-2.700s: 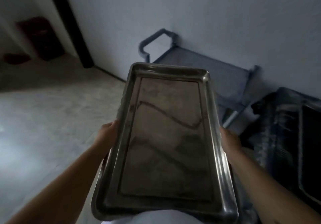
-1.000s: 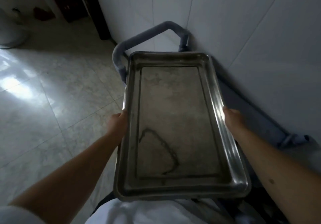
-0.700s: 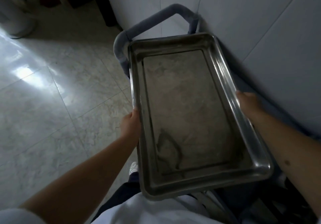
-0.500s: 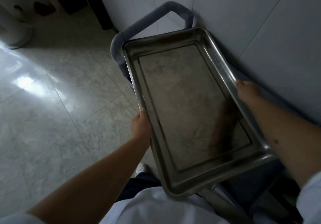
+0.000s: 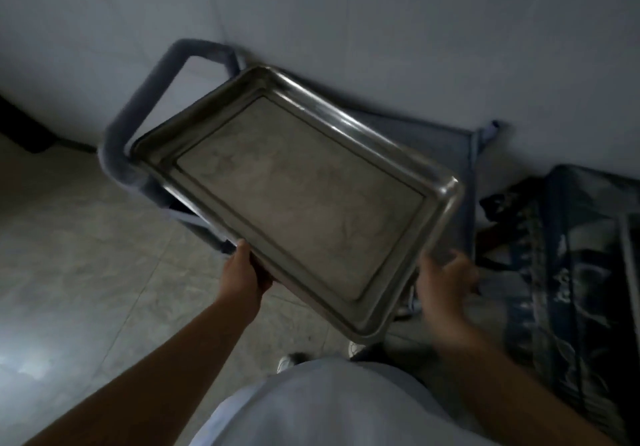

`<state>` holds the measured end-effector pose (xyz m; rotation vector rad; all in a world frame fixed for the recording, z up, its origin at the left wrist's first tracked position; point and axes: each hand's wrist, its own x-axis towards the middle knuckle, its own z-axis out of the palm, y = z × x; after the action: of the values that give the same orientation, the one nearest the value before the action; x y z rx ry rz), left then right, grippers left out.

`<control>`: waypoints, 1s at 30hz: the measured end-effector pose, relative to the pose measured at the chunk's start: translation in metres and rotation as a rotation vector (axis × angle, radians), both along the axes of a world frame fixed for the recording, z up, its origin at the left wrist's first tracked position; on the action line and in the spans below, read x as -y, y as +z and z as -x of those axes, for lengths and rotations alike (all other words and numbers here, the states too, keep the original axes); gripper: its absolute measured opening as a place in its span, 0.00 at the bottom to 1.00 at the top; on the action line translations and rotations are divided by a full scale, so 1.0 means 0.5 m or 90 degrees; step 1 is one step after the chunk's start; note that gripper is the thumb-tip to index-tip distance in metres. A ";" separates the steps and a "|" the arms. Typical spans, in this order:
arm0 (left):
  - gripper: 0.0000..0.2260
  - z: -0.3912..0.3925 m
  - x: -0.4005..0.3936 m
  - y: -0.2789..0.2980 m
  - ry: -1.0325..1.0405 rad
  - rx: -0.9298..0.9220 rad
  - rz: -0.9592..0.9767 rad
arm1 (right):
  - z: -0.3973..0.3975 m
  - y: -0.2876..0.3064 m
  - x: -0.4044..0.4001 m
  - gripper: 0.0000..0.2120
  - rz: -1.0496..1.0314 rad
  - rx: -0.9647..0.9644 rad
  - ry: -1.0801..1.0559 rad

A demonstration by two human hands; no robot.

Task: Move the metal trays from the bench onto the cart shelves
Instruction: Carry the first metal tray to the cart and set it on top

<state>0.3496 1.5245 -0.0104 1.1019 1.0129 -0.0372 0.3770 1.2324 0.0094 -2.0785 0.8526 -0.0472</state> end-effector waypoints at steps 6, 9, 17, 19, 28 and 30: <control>0.11 0.012 -0.031 -0.007 -0.125 0.071 -0.009 | 0.174 -0.013 -0.079 0.13 -0.200 -0.078 0.026; 0.07 0.026 -0.019 0.004 -0.232 0.099 -0.011 | 0.165 -0.009 -0.076 0.15 -0.184 -0.076 0.037; 0.07 -0.017 0.083 0.012 -0.247 0.058 0.018 | 0.047 -0.013 0.025 0.13 -0.222 -0.118 -0.053; 0.09 -0.037 0.117 0.013 -0.237 0.024 0.038 | 0.003 -0.016 0.052 0.13 -0.222 -0.138 -0.073; 0.11 -0.113 0.227 0.000 -0.181 -0.065 0.073 | -0.146 -0.039 0.126 0.19 0.000 -0.219 -0.008; 0.11 -0.120 0.235 0.000 -0.179 -0.077 0.059 | -0.161 -0.046 0.130 0.18 0.006 -0.203 0.004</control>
<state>0.4097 1.4069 -0.0104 1.1602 0.9471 -0.3788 0.4575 1.1673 -0.0138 -2.1303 1.0361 0.2921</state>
